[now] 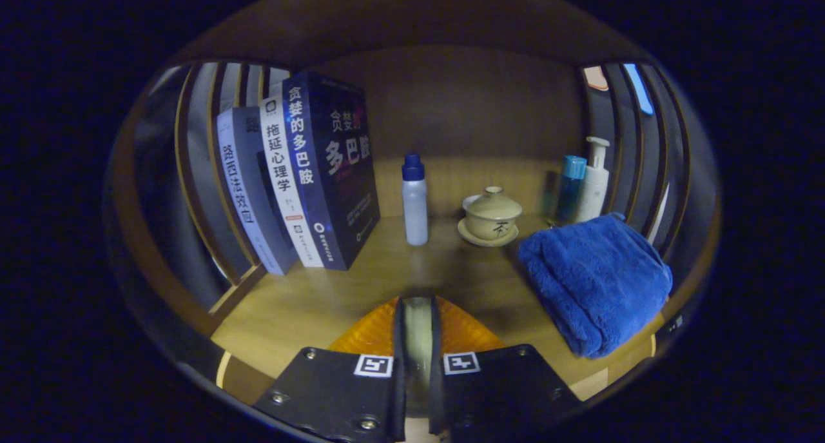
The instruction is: Pull open the drawer, take out the items inside it, and place them on the countertop above the cabinet.
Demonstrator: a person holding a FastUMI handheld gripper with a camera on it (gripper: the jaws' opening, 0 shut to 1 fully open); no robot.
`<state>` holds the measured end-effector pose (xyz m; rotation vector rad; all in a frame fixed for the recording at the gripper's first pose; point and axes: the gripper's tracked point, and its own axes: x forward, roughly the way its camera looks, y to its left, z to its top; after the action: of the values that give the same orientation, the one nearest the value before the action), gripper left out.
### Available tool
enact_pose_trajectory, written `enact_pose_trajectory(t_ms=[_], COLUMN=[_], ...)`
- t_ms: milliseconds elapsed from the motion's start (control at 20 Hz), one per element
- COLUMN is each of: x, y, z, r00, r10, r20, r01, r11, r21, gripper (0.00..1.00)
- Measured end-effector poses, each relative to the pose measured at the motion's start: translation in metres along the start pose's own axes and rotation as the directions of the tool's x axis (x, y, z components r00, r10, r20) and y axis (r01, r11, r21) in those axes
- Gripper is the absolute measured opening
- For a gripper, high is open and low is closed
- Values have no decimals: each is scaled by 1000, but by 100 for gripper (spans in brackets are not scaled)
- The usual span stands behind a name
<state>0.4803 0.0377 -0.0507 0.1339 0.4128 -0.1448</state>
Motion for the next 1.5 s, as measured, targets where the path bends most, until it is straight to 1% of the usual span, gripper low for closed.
enact_pose_trajectory(t_ms=[150,300,450,600,750,950,1050,1150,1300,1500], x=[14,17,15,0,-39,-105,-140,-171,-213,-259], y=[-3,-6,-8,-4,-2,-2,-4,-9,-13,-23], z=[8,12,7,20,39,47,36,20,-17,-66], r00=[999,996,994,983,967,953,950,948,947,940], r10=[-31,-46,-56,-38,-9,43,69,77,83,83], r20=[35,71,93,178,253,298,305,310,310,331], r01=[31,47,61,51,30,-31,-65,-75,-70,-62], r11=[1000,999,997,996,996,998,998,997,996,996], r21=[2,-6,-51,-67,-79,-47,-22,-20,-54,-71], gripper=[15,15,24,60,96,98,98,97,97,97])
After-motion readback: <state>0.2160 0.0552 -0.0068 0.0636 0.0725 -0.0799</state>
